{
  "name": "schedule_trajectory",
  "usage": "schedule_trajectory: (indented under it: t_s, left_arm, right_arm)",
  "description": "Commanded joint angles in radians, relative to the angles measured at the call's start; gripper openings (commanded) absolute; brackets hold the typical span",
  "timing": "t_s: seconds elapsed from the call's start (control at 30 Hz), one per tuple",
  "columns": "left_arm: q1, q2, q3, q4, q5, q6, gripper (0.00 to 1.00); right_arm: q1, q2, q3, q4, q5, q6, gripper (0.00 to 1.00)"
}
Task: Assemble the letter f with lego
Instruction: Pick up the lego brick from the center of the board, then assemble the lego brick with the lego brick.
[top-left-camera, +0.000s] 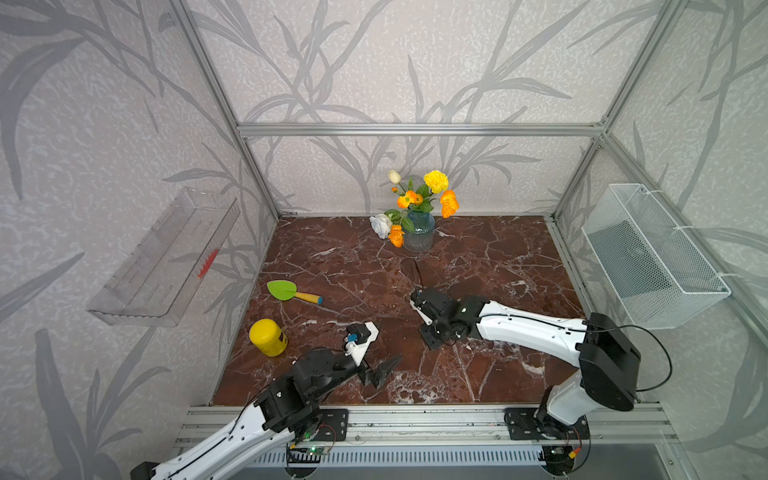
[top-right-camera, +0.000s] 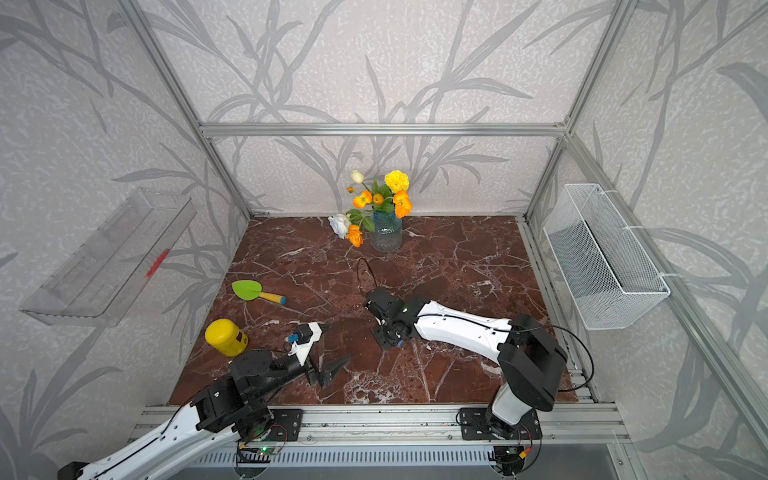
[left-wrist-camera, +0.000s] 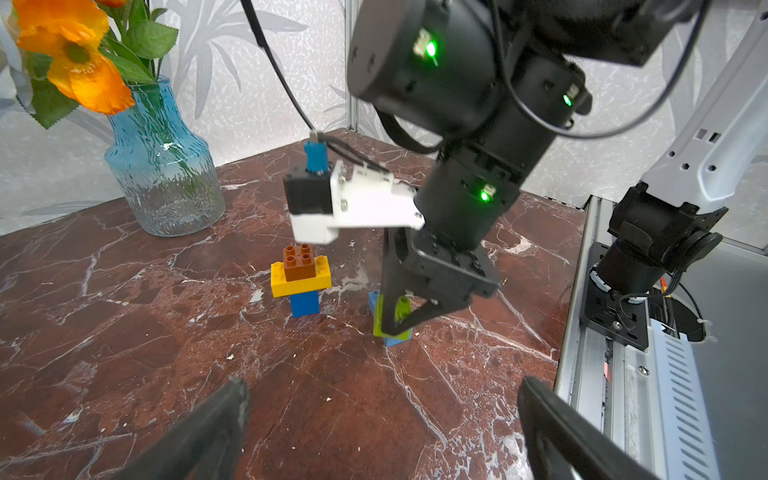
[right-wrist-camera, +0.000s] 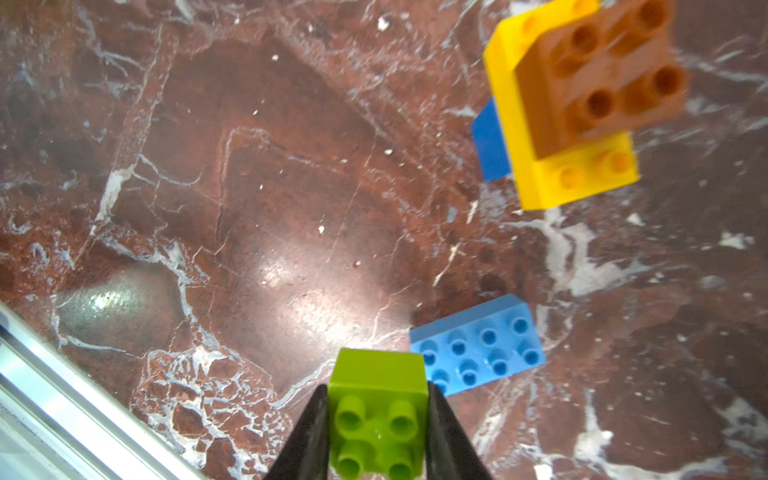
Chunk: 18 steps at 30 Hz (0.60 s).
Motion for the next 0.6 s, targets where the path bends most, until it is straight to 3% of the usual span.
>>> schedule_trajectory:
  t_s: [0.0, 0.27, 0.57]
  left_arm:
    - [-0.001, 0.02, 0.005, 0.0, -0.037, -0.014, 0.99]
    - [0.002, 0.157, 0.04, 0.014, -0.156, -0.04, 0.99]
    - [0.067, 0.292, 0.066, 0.042, -0.122, -0.075, 0.99]
  right_arm:
    - [-0.043, -0.024, 0.071, -0.067, 0.006, -0.107, 0.29]
    - [-0.129, 0.071, 0.269, -0.155, -0.03, -0.291, 0.29]
    - [-0.184, 0.228, 0.449, -0.218, -0.056, -0.421, 0.29]
